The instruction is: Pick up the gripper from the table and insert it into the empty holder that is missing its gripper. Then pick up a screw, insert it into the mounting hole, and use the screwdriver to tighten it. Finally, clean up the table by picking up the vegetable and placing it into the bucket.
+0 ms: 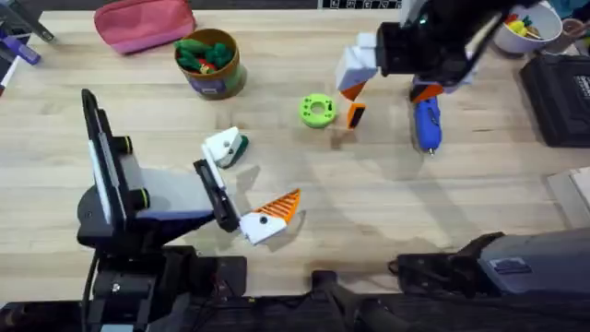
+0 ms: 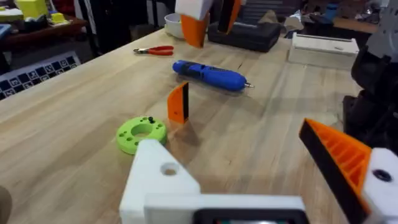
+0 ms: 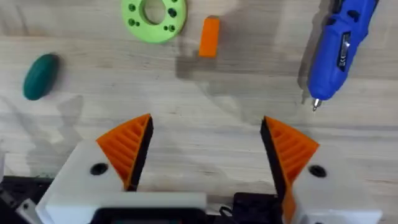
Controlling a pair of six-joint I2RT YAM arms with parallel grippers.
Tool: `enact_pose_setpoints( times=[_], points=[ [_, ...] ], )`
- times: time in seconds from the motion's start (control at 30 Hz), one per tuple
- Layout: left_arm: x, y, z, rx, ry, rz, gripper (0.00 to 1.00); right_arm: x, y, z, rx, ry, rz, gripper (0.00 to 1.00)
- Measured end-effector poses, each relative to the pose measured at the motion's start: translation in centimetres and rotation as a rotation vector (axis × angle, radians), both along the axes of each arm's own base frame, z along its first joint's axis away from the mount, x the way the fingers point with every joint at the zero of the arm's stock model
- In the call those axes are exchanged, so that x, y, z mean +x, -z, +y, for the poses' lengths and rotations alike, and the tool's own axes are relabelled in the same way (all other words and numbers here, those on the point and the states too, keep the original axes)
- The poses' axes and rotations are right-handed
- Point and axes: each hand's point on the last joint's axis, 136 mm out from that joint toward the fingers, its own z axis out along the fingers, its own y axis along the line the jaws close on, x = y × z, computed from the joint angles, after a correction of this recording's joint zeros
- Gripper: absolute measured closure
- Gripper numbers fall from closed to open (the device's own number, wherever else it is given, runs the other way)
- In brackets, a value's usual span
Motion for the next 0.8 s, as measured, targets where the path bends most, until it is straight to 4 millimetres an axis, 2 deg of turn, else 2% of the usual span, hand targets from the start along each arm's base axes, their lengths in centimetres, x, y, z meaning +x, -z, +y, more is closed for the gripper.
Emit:
enact_pose_setpoints(
  times=[0.1,0.27,0.53,0.8],
  points=[
    [0.0,0.0,0.0,0.0,0.0,0.0,0.015,0.6,1.2,0.1,-0.026,0.008,0.026,0.008],
    [0.0,0.0,0.0,0.0,0.0,0.0,0.016,2.9,2.2,1.2,-0.011,0.009,-0.015,0.008],
    [0.0,0.0,0.0,0.0,0.0,0.0,0.015,3.3,3.7,1.4,-0.03,0.006,0.019,0.018],
    [0.0,0.0,0.0,0.0,0.0,0.0,0.015,4.4,6.8,0.5,-0.07,0.041,0.096,0.078]
  ],
)
